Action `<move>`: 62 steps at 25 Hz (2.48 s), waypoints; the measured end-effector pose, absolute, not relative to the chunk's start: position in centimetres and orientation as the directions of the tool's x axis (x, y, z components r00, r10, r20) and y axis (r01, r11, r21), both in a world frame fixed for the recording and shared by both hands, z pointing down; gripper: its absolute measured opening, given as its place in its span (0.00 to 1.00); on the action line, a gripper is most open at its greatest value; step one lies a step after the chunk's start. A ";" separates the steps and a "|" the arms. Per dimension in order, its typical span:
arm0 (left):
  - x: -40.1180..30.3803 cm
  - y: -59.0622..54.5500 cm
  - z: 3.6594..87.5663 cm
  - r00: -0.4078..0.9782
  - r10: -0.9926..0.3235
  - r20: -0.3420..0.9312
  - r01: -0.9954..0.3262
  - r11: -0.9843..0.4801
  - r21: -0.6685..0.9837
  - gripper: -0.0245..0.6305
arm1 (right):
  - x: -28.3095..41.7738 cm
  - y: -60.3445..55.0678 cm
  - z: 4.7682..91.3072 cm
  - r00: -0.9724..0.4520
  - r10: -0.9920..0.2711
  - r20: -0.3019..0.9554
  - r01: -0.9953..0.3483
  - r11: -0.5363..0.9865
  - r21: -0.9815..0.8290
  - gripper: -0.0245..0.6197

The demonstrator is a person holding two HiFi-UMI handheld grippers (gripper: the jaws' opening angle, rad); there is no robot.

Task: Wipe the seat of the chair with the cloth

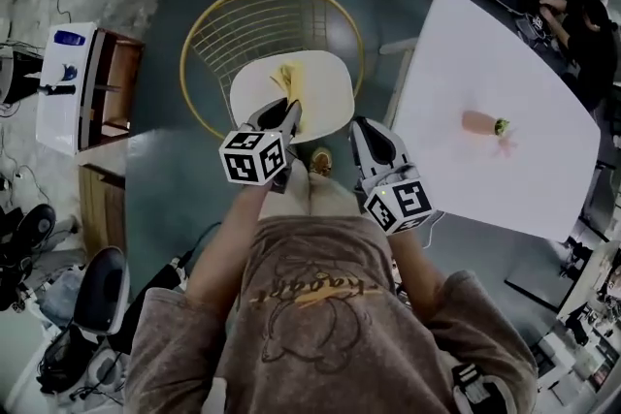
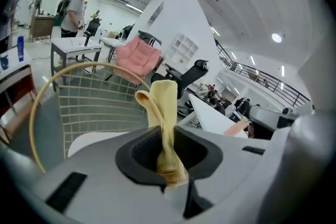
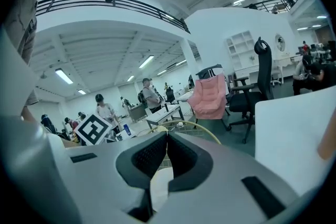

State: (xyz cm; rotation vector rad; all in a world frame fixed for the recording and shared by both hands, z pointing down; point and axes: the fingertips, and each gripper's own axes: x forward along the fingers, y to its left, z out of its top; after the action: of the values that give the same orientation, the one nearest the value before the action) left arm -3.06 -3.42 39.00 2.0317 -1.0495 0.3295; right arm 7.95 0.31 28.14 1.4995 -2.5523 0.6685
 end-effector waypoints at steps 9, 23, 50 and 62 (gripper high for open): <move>-5.3 -2.3 28.4 0.617 -0.612 0.496 -0.787 -0.473 0.395 0.15 | 7.7 0.8 21.6 -0.512 -0.830 0.221 -0.851 0.455 -0.263 0.08; -8.9 -0.5 18.1 0.610 -0.725 0.319 -0.791 -0.578 0.201 0.15 | 11.6 1.8 16.7 -0.449 -0.879 0.160 -0.892 0.434 -0.124 0.08; -10.3 0.9 17.7 0.524 -0.845 0.113 -0.852 -0.516 0.092 0.15 | 10.1 2.3 17.0 -0.515 -0.855 0.055 -0.855 0.509 -0.094 0.08; -9.9 1.9 19.8 0.516 -0.841 0.164 -0.856 -0.500 0.128 0.15 | 10.7 3.1 16.7 -0.514 -0.857 0.032 -0.856 0.510 -0.088 0.08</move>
State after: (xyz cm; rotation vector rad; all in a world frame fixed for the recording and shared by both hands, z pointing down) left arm -9.93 1.89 19.77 2.5626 -1.4528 0.1182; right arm 10.66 3.10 16.72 1.5564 -2.7429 0.1453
